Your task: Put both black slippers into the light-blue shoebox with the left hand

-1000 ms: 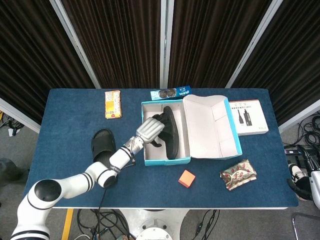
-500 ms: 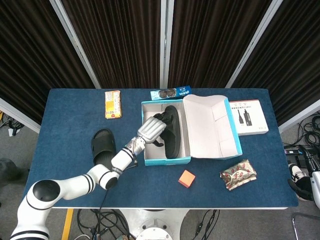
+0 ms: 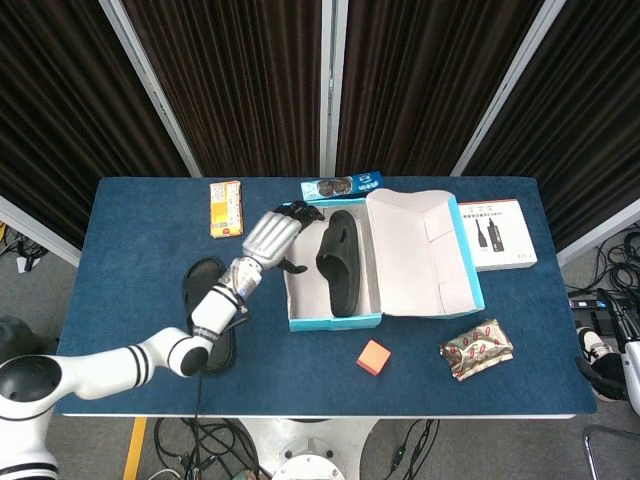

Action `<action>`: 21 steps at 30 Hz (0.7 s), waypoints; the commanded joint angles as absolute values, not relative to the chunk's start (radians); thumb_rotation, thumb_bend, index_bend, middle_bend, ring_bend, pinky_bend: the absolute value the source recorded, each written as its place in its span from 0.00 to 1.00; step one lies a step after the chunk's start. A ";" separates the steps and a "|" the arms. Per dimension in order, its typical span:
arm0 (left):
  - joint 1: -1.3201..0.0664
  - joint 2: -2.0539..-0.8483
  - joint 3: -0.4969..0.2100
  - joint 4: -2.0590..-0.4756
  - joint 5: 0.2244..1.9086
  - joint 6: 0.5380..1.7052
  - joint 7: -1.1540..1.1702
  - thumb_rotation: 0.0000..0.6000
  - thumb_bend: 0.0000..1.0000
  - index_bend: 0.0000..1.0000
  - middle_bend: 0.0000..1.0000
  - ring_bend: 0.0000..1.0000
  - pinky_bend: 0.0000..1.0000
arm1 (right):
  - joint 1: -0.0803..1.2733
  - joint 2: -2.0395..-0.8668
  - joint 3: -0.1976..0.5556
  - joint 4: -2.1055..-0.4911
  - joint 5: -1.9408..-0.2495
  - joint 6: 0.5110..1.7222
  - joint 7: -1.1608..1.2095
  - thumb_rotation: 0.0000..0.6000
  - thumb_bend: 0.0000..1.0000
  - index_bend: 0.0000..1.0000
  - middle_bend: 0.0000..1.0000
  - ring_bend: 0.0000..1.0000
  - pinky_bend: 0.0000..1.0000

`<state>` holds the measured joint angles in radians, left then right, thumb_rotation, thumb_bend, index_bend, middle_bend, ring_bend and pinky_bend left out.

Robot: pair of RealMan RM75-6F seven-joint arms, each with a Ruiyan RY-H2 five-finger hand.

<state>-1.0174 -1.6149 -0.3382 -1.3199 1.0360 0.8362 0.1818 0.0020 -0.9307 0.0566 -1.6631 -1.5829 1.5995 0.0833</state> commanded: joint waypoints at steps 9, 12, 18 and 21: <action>-0.845 -1.332 -0.259 -1.567 0.808 0.826 0.225 1.00 0.09 0.19 0.15 0.57 0.64 | 0.015 -0.940 0.056 -1.652 -1.598 1.589 0.094 1.00 0.10 0.06 0.18 0.00 0.06; -0.842 -1.297 -0.225 -1.591 0.750 0.767 0.226 1.00 0.08 0.14 0.15 0.61 0.66 | 0.020 -0.942 0.055 -1.652 -1.601 1.584 0.095 1.00 0.10 0.06 0.18 0.00 0.06; -0.864 -1.284 -0.145 -1.607 0.626 0.716 0.277 1.00 0.05 0.09 0.11 0.63 0.66 | 0.023 -0.942 0.054 -1.653 -1.604 1.582 0.091 1.00 0.10 0.06 0.18 0.00 0.06; -0.887 -1.294 -0.108 -1.605 0.552 0.723 0.318 1.00 0.05 0.07 0.09 0.64 0.66 | 0.025 -0.944 0.052 -1.653 -1.606 1.578 0.093 1.00 0.10 0.06 0.18 0.00 0.06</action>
<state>-0.8653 -1.2903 -0.1470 -1.6007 0.6116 0.7283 0.2795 0.0249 -0.9443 0.0526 -1.6527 -1.6055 1.5784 0.0926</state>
